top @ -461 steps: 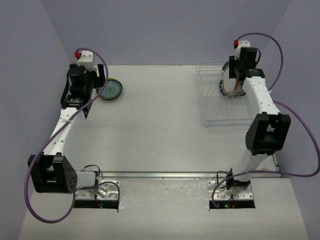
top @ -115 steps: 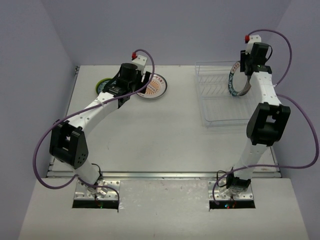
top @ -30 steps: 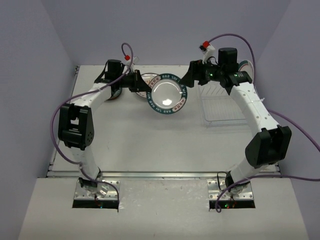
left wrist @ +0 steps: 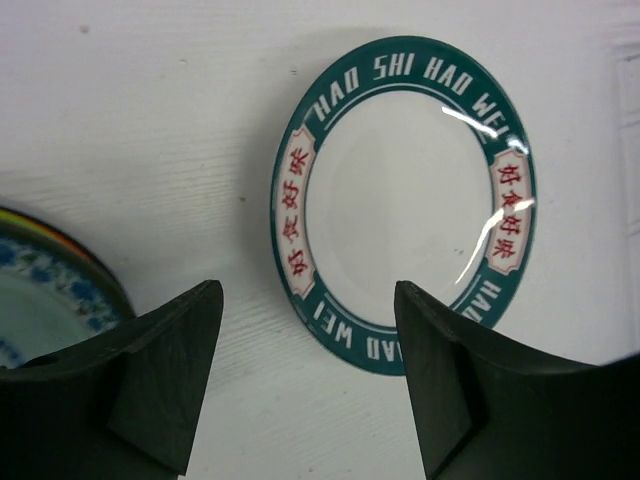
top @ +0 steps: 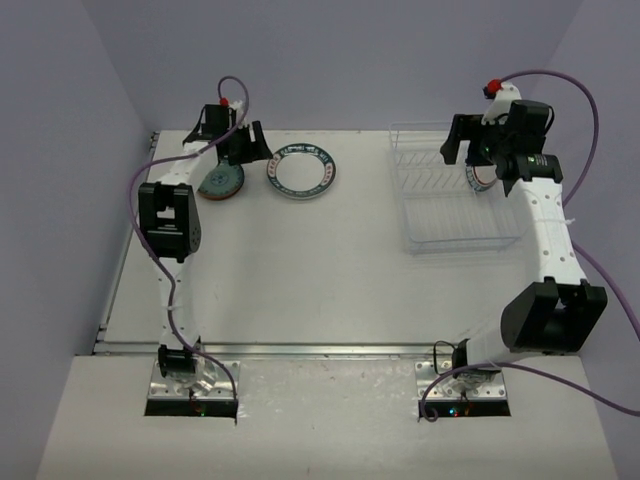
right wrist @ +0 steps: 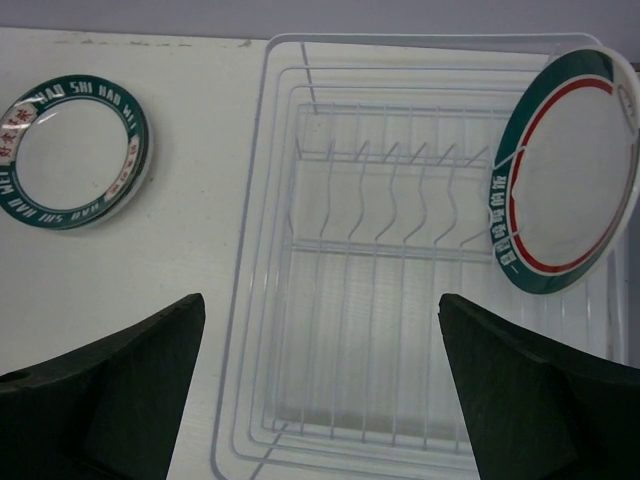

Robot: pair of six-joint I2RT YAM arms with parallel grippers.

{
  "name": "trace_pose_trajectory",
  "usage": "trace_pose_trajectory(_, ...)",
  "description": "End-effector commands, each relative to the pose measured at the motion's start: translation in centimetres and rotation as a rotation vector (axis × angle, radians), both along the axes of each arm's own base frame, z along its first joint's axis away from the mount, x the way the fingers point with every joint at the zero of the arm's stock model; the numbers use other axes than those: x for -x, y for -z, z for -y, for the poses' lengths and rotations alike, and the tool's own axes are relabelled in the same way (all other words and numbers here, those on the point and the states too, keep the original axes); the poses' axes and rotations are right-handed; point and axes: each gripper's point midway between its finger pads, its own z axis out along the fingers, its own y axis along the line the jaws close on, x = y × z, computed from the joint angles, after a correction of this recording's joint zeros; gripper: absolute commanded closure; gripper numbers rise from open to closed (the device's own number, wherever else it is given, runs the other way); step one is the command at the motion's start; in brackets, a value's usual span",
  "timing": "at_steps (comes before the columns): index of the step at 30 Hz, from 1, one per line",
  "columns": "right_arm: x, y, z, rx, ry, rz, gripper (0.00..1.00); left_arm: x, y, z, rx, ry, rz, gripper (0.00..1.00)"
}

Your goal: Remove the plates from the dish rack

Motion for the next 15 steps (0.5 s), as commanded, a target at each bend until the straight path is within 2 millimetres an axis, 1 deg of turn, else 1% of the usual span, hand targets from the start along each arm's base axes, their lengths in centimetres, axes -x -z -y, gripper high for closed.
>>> trace_pose_trajectory(1,-0.8,-1.1,3.1,0.146,0.094,0.043,0.01,0.5,-10.3,-1.2,-0.317,-0.044,0.275,0.33)
trace_pose_trajectory(2,-1.1,-0.7,4.1,0.180,0.126,0.031,0.01,1.6,-10.9,-0.7,-0.430,-0.032,0.312,0.33)
trace_pose_trajectory(3,-1.2,-0.6,4.9,0.203,0.158,0.024,0.01,2.6,-10.3,-0.4,-0.515,-0.031,0.315,0.33)
trace_pose_trajectory(5,-1.7,0.4,5.9,0.249,0.172,-0.001,0.01,4.0,-13.2,0.5,-0.572,-0.038,0.409,0.32)
trace_pose_trajectory(6,-1.9,0.6,6.7,0.259,0.194,-0.011,0.01,5.2,-13.5,1.3,-0.588,-0.028,0.426,0.32)
trace_pose_trajectory(7,-2.0,0.6,7.4,0.262,0.212,-0.012,0.01,6.2,-13.6,2.0,-0.580,-0.015,0.430,0.31)
trace_pose_trajectory(9,-2.5,0.6,8.7,0.267,0.238,-0.014,0.01,7.3,-13.4,3.0,-0.556,0.009,0.426,0.31)
trace_pose_trajectory(11,-3.2,0.3,10.3,0.282,0.274,-0.008,0.01,8.5,-13.0,3.4,-0.539,0.023,0.413,0.31)
trace_pose_trajectory(13,-3.9,0.2,11.6,0.281,0.297,-0.006,0.01,9.1,-12.4,3.7,-0.540,0.038,0.405,0.31)
trace_pose_trajectory(15,-5.2,0.2,13.9,0.274,0.334,-0.006,0.03,9.8,-12.2,4.4,-0.540,0.069,0.412,0.32)
